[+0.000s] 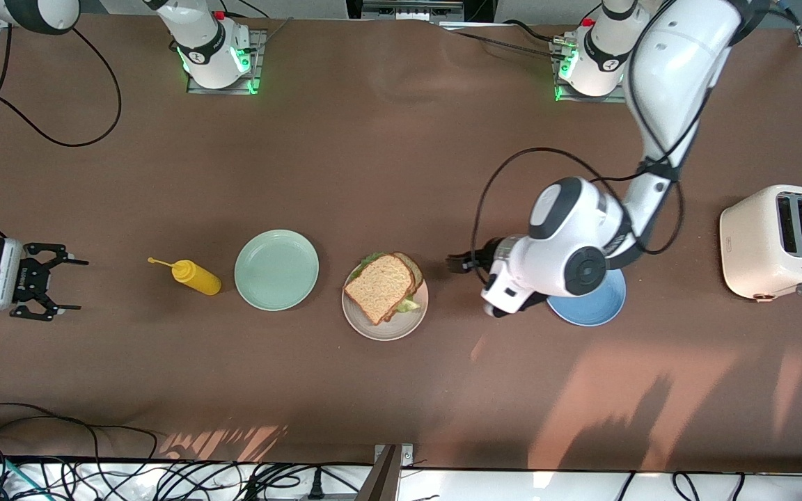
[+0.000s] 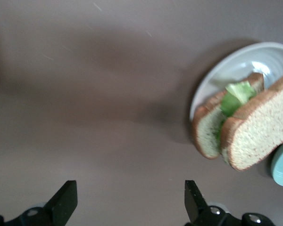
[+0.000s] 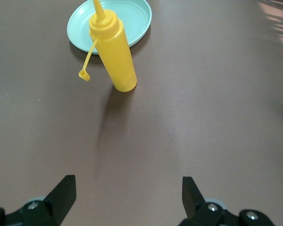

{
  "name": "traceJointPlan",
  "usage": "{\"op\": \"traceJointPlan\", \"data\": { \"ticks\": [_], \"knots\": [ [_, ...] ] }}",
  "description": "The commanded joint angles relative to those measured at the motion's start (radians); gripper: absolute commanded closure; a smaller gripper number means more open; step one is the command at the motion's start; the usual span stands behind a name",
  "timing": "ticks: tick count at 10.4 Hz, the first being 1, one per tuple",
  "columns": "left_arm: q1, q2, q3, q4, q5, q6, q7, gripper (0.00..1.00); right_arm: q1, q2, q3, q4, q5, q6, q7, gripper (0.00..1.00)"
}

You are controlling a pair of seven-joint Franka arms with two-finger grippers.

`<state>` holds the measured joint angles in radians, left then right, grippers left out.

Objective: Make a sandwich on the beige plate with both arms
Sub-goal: 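Open the left gripper while the right gripper releases the mustard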

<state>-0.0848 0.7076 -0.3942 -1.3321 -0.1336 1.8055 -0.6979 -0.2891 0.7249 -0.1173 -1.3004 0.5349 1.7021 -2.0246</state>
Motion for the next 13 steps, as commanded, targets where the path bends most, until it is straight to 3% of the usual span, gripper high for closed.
{"op": "traceJointPlan", "data": {
  "ticks": [1,3,7,10,13],
  "knots": [
    [0.087,-0.109,-0.005,-0.025,0.141,-0.076,0.018,0.0,0.034,-0.143,0.002,-0.138,-0.047,0.048,0.177,0.0],
    [0.155,-0.166,-0.005,-0.024,0.222,-0.103,0.127,0.0,0.073,-0.226,0.002,-0.198,-0.102,0.121,0.358,0.0],
    [0.238,-0.229,-0.005,-0.018,0.379,-0.115,0.3,0.0,0.145,-0.32,0.002,-0.198,-0.231,0.122,0.629,0.0],
    [0.299,-0.272,-0.012,-0.042,0.378,-0.13,0.386,0.0,0.18,-0.419,0.008,-0.255,-0.279,0.114,0.907,0.0],
    [0.326,-0.277,-0.012,-0.042,0.373,-0.13,0.425,0.0,0.224,-0.473,0.008,-0.249,-0.32,0.05,1.348,0.0]
  ]
}}
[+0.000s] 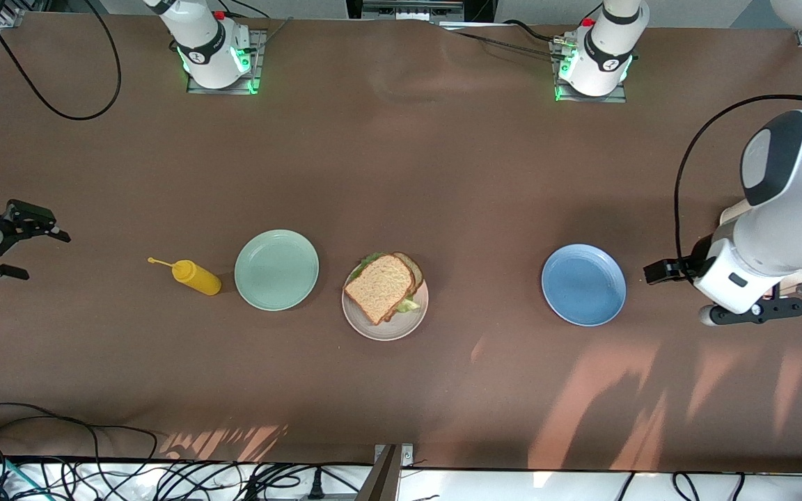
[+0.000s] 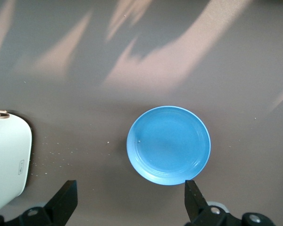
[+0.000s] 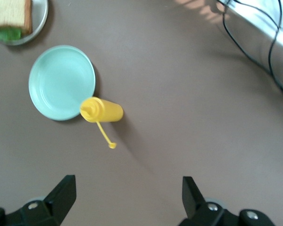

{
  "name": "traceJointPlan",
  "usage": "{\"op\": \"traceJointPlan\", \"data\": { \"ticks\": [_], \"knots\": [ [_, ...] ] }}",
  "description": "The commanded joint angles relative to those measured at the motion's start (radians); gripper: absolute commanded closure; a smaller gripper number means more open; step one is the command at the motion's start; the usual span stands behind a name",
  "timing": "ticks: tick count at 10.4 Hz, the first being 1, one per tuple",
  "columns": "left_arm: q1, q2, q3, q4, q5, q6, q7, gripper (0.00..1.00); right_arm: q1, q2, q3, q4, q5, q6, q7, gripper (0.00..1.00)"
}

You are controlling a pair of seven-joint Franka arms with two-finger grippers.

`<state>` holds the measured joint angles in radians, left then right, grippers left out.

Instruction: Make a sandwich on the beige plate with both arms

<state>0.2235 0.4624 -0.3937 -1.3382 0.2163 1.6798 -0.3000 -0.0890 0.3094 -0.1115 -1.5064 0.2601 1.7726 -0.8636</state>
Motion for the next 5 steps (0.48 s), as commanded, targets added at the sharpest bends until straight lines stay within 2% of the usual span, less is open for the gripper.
{"op": "traceJointPlan", "data": {
  "ticks": [1,3,5],
  "knots": [
    [0.017,-0.031,-0.014,-0.036,0.023,-0.005,0.027,0.0,0.046,-0.065,0.003,-0.034,-0.082,-0.036,0.298,0.0],
    [0.02,-0.054,-0.014,-0.058,0.025,-0.008,0.038,0.0,0.1,-0.082,0.006,-0.008,-0.123,-0.093,0.522,0.0],
    [0.066,-0.123,-0.016,-0.154,0.015,-0.003,0.058,0.03,0.12,-0.084,0.045,0.023,-0.176,-0.151,0.766,0.0]
  ]
}}
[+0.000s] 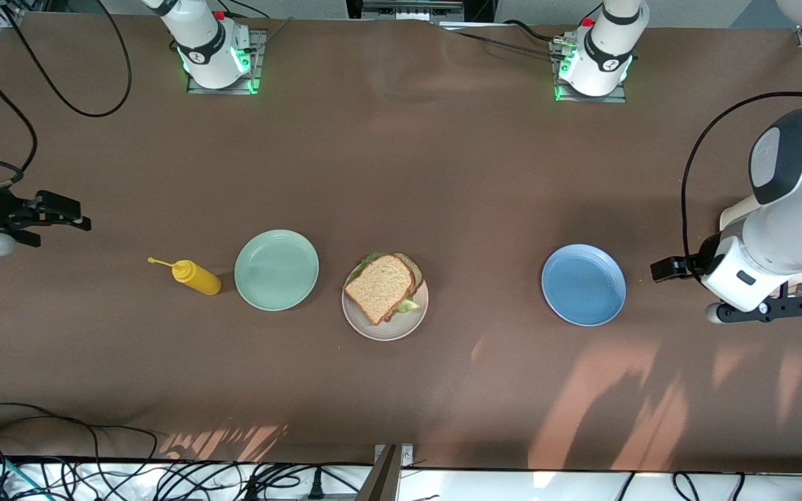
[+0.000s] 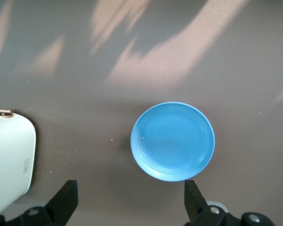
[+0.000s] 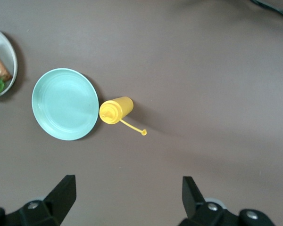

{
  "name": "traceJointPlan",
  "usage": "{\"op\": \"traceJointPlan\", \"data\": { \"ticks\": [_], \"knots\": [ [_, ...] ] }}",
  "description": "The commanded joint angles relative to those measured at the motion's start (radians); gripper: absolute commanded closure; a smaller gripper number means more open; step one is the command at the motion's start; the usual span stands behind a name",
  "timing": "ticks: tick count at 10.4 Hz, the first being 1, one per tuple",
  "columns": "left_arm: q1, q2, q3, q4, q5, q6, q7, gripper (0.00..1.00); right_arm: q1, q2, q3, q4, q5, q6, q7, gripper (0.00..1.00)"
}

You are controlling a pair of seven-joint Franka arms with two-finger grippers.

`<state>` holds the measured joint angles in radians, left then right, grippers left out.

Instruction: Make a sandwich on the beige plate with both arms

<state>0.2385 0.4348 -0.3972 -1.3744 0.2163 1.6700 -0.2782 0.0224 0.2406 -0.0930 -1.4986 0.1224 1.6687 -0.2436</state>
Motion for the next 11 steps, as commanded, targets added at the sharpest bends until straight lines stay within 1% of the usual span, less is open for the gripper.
{"op": "traceJointPlan", "data": {
  "ticks": [1,2,3,4,5,6,7,8,9,11],
  "knots": [
    [0.074,-0.119,-0.021,-0.155,0.012,0.011,0.057,0.01,0.008,-0.027,0.041,0.015,-0.047,-0.068,0.249,0.0],
    [0.085,-0.126,-0.023,-0.152,0.005,0.01,0.066,0.0,0.011,-0.04,0.055,0.015,-0.087,-0.091,0.301,0.0],
    [0.111,-0.134,-0.023,-0.144,-0.024,0.008,0.067,0.0,0.049,-0.052,0.056,0.015,-0.128,-0.105,0.343,0.0],
    [0.128,-0.142,-0.023,-0.141,-0.046,0.005,0.067,0.0,0.06,-0.061,0.055,0.015,-0.144,-0.125,0.359,0.0],
    [0.13,-0.146,-0.025,-0.141,-0.051,-0.006,0.065,0.0,0.06,-0.061,0.05,0.015,-0.142,-0.125,0.347,0.0],
    [0.119,-0.145,-0.028,-0.141,-0.051,-0.006,0.065,0.0,0.062,-0.061,0.027,0.015,-0.138,-0.127,0.325,0.0],
    [0.119,-0.149,-0.047,-0.135,-0.049,-0.012,0.047,0.0,0.073,-0.061,-0.011,0.015,-0.13,-0.122,0.263,0.0],
    [0.12,-0.175,-0.052,-0.126,-0.048,-0.048,0.041,0.0,0.089,-0.061,-0.039,0.015,-0.13,-0.125,0.247,0.0],
    [0.121,-0.182,-0.052,-0.124,-0.049,-0.082,0.045,0.0,0.093,-0.061,-0.04,0.015,-0.13,-0.127,0.25,0.0],
    [0.119,-0.182,-0.054,-0.121,-0.051,-0.082,0.043,0.0,0.093,-0.063,-0.037,0.014,-0.129,-0.129,0.263,0.0]
  ]
}}
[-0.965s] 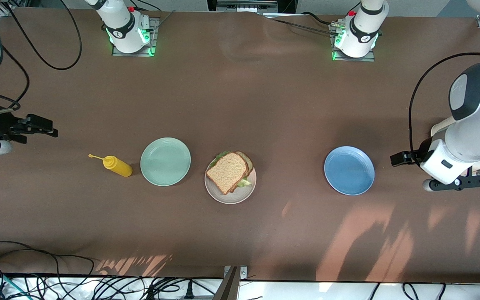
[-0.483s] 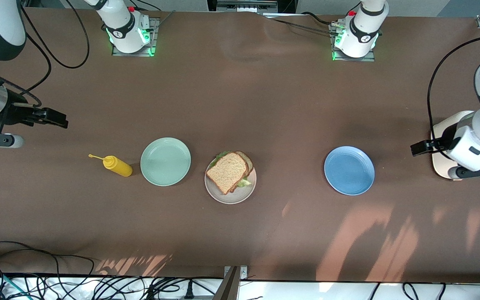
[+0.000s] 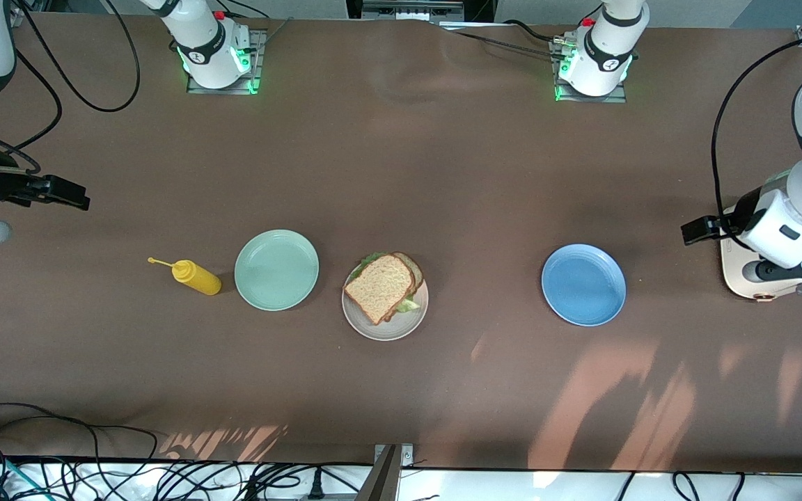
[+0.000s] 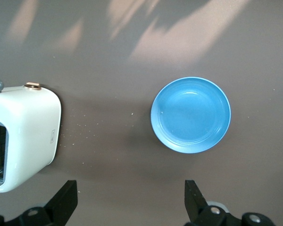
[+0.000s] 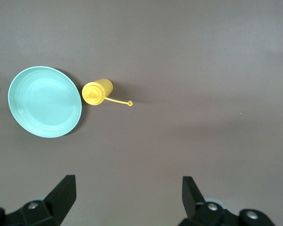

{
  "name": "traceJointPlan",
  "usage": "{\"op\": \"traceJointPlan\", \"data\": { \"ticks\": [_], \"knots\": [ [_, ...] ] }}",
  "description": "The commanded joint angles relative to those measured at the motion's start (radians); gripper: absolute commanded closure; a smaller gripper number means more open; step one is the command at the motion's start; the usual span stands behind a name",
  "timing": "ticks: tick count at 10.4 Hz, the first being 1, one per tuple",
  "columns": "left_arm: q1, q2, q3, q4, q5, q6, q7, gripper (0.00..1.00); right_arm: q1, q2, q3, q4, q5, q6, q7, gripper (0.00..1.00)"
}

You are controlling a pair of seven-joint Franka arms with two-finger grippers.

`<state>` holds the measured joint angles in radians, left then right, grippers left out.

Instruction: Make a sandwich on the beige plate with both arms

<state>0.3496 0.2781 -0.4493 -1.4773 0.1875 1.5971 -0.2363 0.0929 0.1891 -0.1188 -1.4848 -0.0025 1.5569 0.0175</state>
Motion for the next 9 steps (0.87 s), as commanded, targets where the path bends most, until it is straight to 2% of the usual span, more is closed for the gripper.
{"op": "traceJointPlan", "data": {
  "ticks": [1,3,6,9],
  "knots": [
    [0.009,-0.03,-0.014,-0.02,-0.02,-0.012,0.0,0.0,0.022,-0.013,-0.007,-0.006,-0.004,-0.018,0.005,0.0],
    [0.017,-0.033,-0.009,-0.02,-0.007,-0.013,0.002,0.0,0.019,-0.014,-0.001,-0.006,-0.004,-0.021,0.005,0.0],
    [0.067,-0.033,-0.008,-0.021,-0.011,-0.005,0.015,0.0,-0.074,-0.014,0.111,-0.005,0.082,-0.026,0.005,0.0],
    [0.086,-0.059,-0.011,-0.028,-0.019,0.0,0.054,0.01,-0.075,-0.016,0.1,-0.005,0.082,-0.027,-0.014,0.0]
  ]
}}
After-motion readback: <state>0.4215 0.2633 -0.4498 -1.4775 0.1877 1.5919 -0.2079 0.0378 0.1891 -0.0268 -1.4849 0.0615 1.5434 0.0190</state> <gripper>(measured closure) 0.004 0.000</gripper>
